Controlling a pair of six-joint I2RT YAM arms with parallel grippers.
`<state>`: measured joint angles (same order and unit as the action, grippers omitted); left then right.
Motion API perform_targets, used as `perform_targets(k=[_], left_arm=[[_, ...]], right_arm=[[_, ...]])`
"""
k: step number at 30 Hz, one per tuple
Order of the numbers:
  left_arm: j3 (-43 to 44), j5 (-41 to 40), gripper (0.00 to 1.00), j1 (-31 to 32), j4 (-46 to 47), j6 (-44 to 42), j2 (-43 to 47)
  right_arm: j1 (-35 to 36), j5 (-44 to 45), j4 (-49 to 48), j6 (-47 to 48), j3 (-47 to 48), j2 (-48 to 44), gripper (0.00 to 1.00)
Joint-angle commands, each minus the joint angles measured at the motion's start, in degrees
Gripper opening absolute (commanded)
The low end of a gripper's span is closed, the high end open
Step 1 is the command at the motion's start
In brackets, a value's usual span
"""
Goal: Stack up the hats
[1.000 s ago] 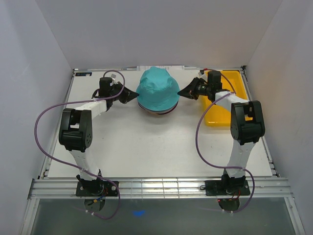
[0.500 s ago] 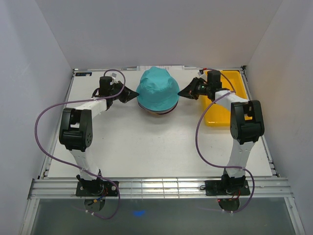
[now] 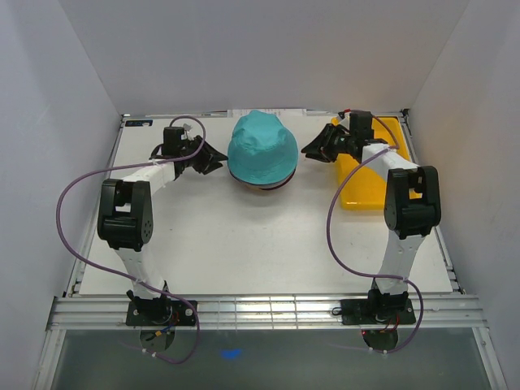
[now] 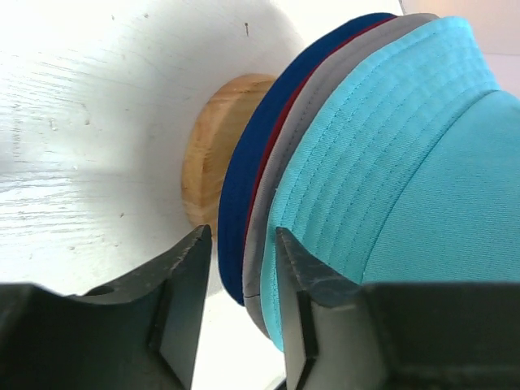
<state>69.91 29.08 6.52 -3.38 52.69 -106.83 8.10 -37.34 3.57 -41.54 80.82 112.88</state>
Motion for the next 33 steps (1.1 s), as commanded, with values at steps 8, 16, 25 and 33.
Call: perform_targets(k=[8, 16, 25, 33], left_arm=[[5.15, -2.27, 0.52, -0.99, -6.55, -4.43, 7.94], [10.59, -0.26, 0.54, -1.16, -12.08, -8.56, 14.18], [7.26, 7.03, 0.54, -1.16, -14.90, -11.81, 23.67], [2.35, 10.82, 0.54, -1.16, -16.57, -13.05, 30.53]], right_arm=[[-0.01, 1.21, 3.98, 2.25, 5.75, -4.07, 0.47], [-0.45, 3.32, 7.40, 5.05, 5.93, -13.63, 0.55], [-2.47, 10.70, 13.47, 13.76, -3.54, -35.85, 0.72], [-2.56, 16.86, 18.13, 19.12, -14.01, -49.85, 0.86]])
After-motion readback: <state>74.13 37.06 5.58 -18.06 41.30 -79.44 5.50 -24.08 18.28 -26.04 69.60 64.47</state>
